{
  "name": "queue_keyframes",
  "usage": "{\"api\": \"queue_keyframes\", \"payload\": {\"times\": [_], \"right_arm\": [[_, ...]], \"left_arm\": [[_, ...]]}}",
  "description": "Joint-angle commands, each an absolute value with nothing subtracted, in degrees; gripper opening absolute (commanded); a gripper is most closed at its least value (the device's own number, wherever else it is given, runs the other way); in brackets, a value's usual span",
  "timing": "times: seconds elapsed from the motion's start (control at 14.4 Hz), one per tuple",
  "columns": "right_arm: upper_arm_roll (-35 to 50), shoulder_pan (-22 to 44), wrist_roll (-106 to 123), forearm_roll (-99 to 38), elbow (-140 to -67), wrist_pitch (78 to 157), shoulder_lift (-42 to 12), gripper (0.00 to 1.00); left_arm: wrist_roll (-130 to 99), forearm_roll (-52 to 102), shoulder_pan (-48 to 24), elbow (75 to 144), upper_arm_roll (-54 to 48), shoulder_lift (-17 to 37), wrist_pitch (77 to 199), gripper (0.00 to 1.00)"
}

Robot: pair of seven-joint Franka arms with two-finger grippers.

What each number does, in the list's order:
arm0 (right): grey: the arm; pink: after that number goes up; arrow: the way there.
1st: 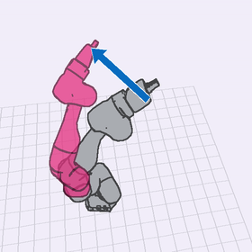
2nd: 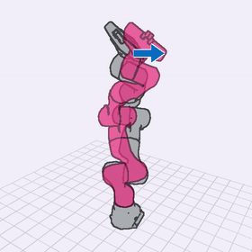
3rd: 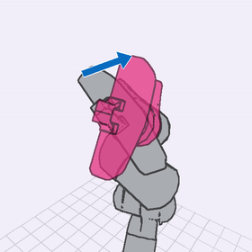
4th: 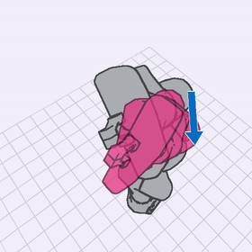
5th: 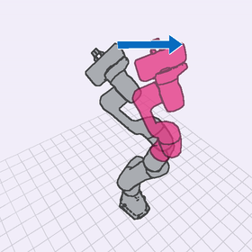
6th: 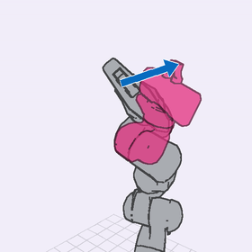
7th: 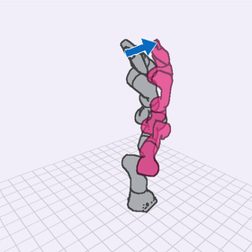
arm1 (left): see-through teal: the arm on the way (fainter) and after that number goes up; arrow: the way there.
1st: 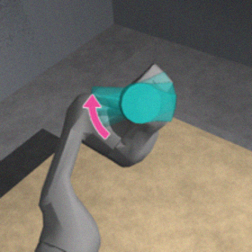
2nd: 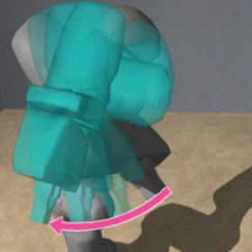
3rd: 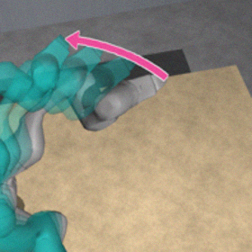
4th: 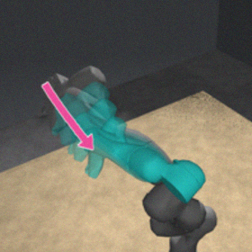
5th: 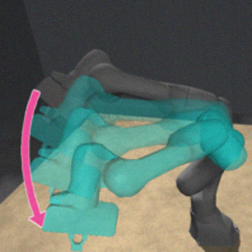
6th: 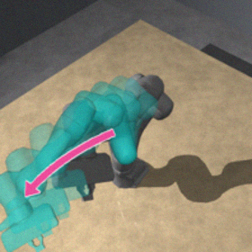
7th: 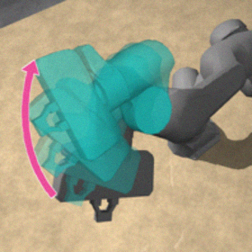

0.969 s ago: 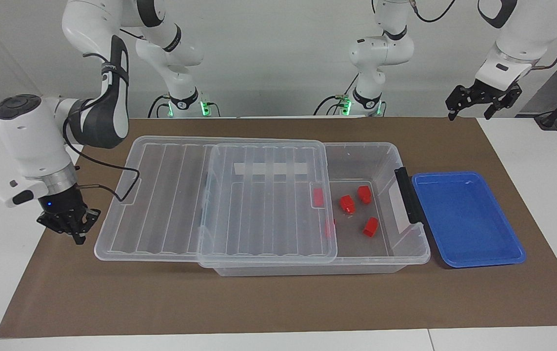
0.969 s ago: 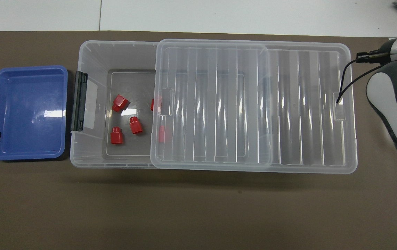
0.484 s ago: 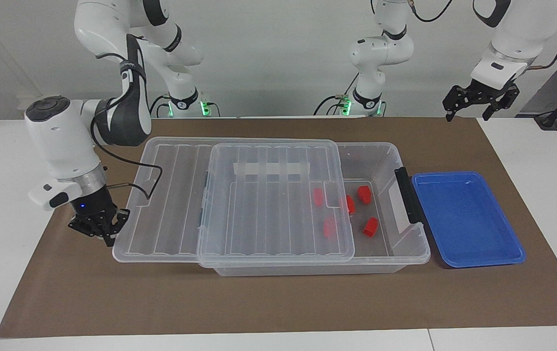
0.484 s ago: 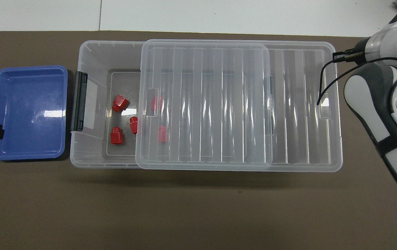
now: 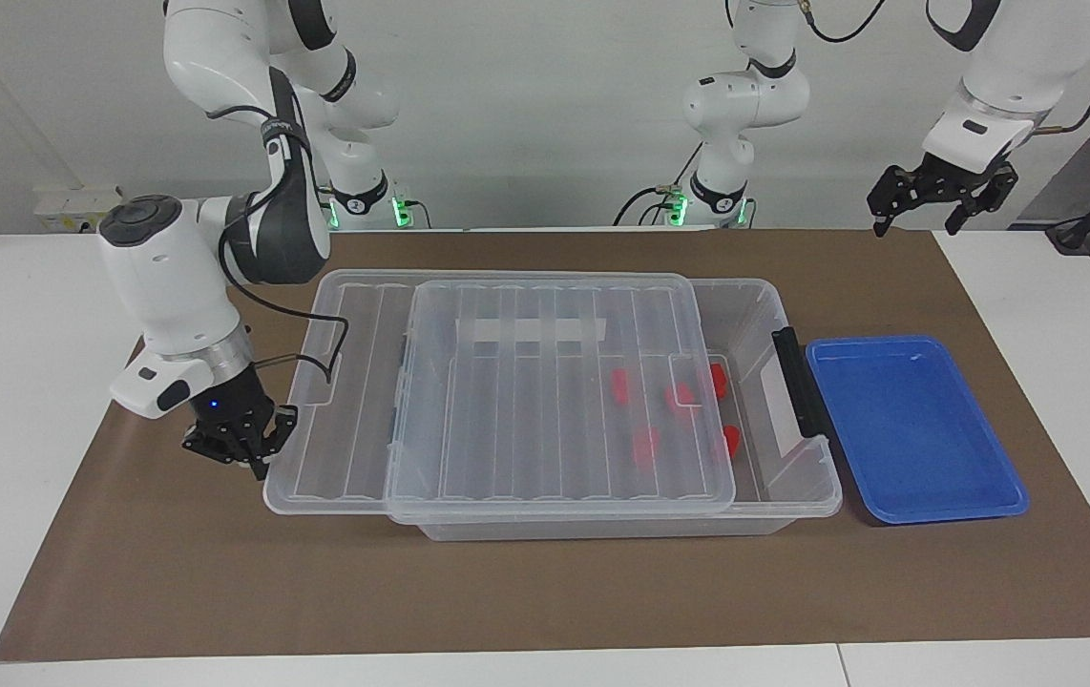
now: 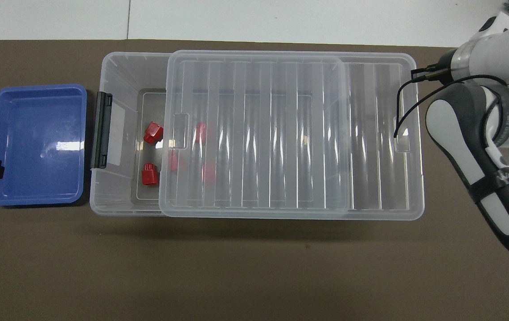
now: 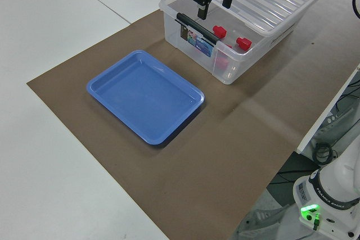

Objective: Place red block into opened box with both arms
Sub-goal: 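Push the clear lid with the right gripper back over the box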

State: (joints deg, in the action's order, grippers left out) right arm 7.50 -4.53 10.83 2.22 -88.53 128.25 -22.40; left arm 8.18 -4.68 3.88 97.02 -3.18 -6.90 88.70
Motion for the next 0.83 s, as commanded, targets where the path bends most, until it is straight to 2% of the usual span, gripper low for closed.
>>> {"api": "queue_keyframes", "payload": {"times": [0.0, 0.76], "right_arm": [[8.8, -4.8, 12.7, 0.9, -88.6, 127.3, -22.4, 0.0], [9.9, 0.2, 10.3, 0.9, -89.6, 125.0, -21.8, 0.0]], "left_arm": [[8.4, -2.7, 2.9, 102.1, -2.1, -9.3, 93.0, 1.0], [8.3, 0.5, 2.8, 101.9, -1.1, -9.1, 93.2, 1.0]]}}
